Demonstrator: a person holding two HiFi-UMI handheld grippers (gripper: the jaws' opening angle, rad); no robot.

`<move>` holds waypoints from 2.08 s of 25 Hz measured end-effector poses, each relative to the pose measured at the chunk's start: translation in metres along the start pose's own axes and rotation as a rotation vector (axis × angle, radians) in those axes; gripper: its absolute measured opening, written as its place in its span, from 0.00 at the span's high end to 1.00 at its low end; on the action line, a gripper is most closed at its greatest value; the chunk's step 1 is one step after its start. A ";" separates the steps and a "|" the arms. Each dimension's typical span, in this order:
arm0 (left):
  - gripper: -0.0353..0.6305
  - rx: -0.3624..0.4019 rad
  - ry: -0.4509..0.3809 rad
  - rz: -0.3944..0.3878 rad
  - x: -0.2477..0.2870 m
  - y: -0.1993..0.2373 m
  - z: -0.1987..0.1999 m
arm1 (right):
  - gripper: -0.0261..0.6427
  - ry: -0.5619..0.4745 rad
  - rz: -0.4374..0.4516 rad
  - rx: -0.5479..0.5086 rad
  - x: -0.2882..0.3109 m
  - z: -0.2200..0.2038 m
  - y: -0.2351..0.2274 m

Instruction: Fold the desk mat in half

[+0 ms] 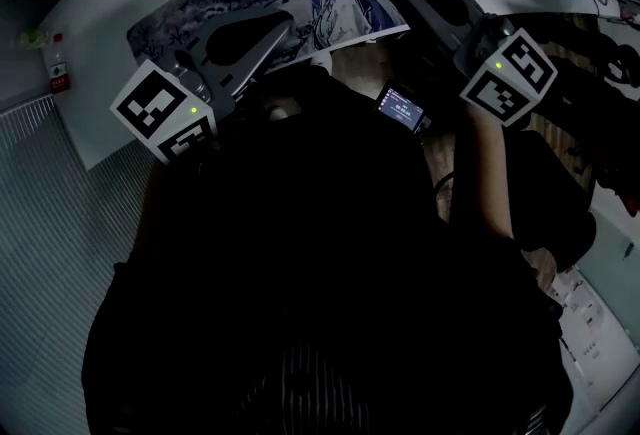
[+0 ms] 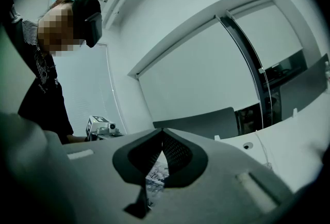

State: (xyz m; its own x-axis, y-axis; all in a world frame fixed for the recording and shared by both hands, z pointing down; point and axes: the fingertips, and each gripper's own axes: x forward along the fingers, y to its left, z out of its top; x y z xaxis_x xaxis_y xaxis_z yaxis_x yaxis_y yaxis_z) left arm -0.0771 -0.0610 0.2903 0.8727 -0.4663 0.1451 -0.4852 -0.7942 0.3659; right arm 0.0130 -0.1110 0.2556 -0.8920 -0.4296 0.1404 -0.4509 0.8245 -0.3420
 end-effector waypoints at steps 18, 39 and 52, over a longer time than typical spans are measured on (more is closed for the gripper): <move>0.94 -0.091 -0.015 0.192 -0.010 -0.018 0.041 | 0.96 0.030 0.230 0.087 0.035 0.023 -0.033; 0.94 -0.119 0.102 -0.020 0.047 0.011 0.020 | 0.96 0.097 -0.129 0.115 -0.037 -0.021 -0.109; 0.94 -0.184 0.157 -0.014 0.059 0.012 -0.016 | 0.94 0.233 -0.292 0.306 -0.082 -0.146 -0.166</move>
State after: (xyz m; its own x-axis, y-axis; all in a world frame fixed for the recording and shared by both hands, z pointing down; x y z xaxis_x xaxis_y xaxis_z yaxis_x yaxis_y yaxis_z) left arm -0.0308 -0.0923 0.3176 0.8843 -0.3776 0.2748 -0.4670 -0.7090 0.5284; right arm 0.1569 -0.1588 0.4364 -0.7288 -0.5038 0.4638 -0.6846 0.5206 -0.5103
